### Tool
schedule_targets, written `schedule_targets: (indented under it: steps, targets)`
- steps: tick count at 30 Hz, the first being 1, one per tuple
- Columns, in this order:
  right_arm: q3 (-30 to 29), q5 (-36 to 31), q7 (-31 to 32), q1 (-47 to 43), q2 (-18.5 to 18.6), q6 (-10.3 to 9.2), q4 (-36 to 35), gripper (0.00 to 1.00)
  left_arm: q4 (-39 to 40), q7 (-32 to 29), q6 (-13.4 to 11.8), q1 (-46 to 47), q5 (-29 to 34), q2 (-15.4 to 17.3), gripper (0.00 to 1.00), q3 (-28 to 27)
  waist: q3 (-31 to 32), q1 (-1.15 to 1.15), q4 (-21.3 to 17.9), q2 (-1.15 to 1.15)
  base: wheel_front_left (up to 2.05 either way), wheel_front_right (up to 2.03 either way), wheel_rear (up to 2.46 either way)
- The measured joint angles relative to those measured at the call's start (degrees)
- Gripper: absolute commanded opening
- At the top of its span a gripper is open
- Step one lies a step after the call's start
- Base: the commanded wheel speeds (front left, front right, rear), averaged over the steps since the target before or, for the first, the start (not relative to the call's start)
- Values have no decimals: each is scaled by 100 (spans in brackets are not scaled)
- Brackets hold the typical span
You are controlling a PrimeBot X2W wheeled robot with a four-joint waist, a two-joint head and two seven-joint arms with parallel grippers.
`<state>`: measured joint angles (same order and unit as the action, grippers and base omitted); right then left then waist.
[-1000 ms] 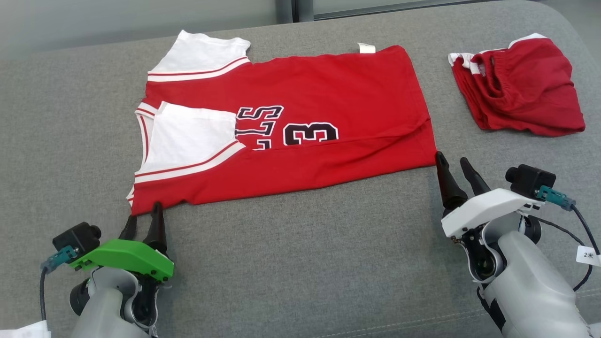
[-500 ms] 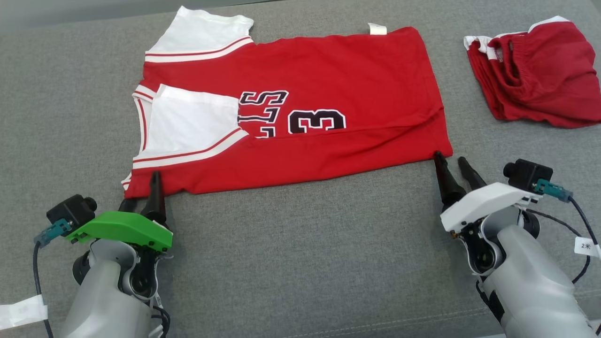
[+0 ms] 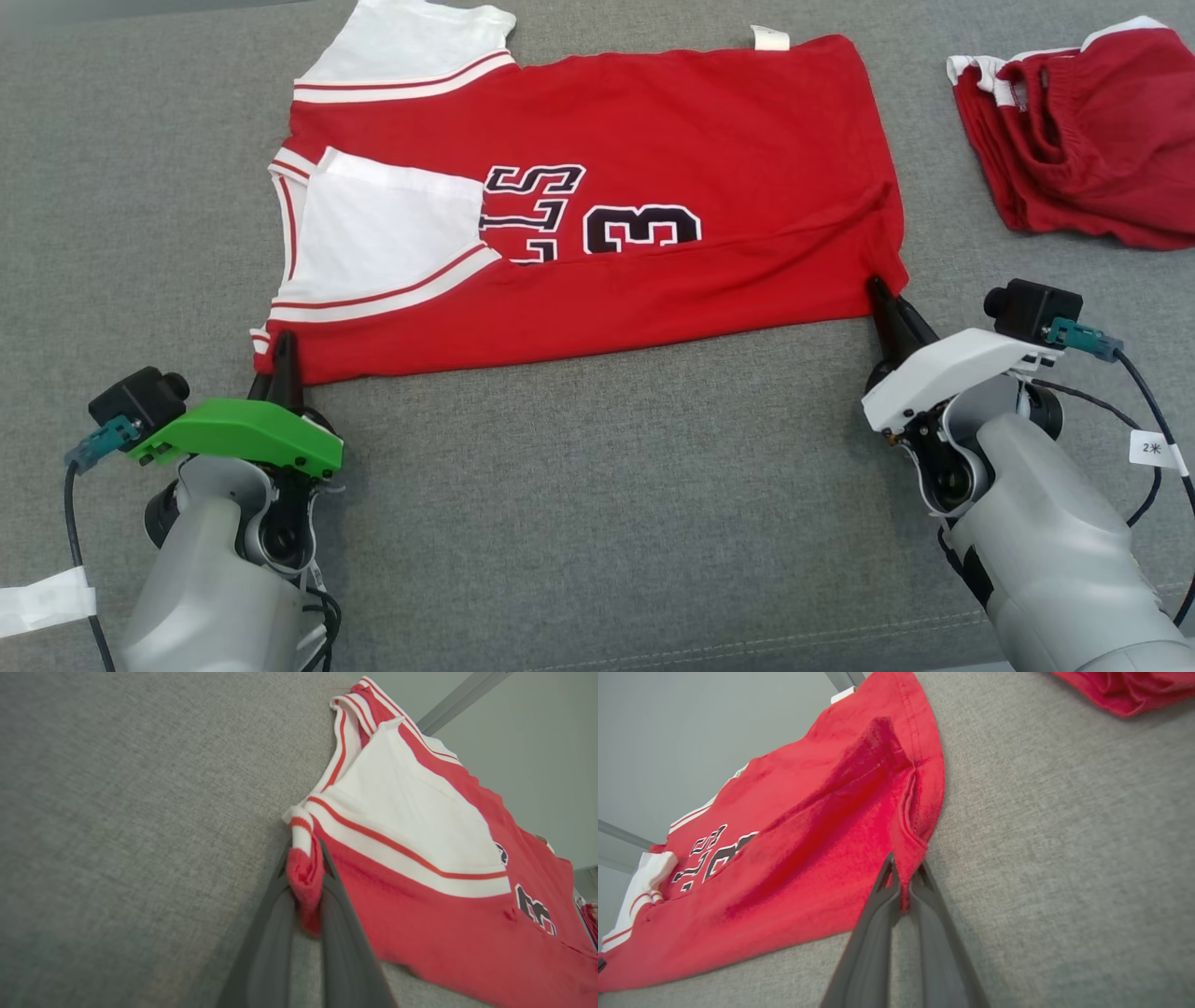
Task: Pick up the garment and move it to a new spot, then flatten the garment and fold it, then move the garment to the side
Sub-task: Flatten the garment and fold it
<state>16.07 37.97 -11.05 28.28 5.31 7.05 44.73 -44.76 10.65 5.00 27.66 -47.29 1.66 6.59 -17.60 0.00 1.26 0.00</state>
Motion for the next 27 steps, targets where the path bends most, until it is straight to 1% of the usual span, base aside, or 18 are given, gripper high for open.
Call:
schedule_targets:
  steps: [8,16,19,27]
  targets:
    - [63,25,-87,71,-1,0,24,0,-29,163,10,58,-141,2,0,56,3,0,-22,0,0,0,0]
    - [51,274,-205,29,-4,0,-230,0,215,270,110,47,-143,-20,0,131,120,0,-4,0,0,0,0]
    - [60,397,-255,-141,-5,0,-375,0,343,315,130,-20,-144,-23,0,121,208,0,12,0,0,0,0]
    - [101,553,-261,-820,3,1,-717,0,756,359,159,-660,-144,-27,0,-16,509,0,-6,0,0,0,0]
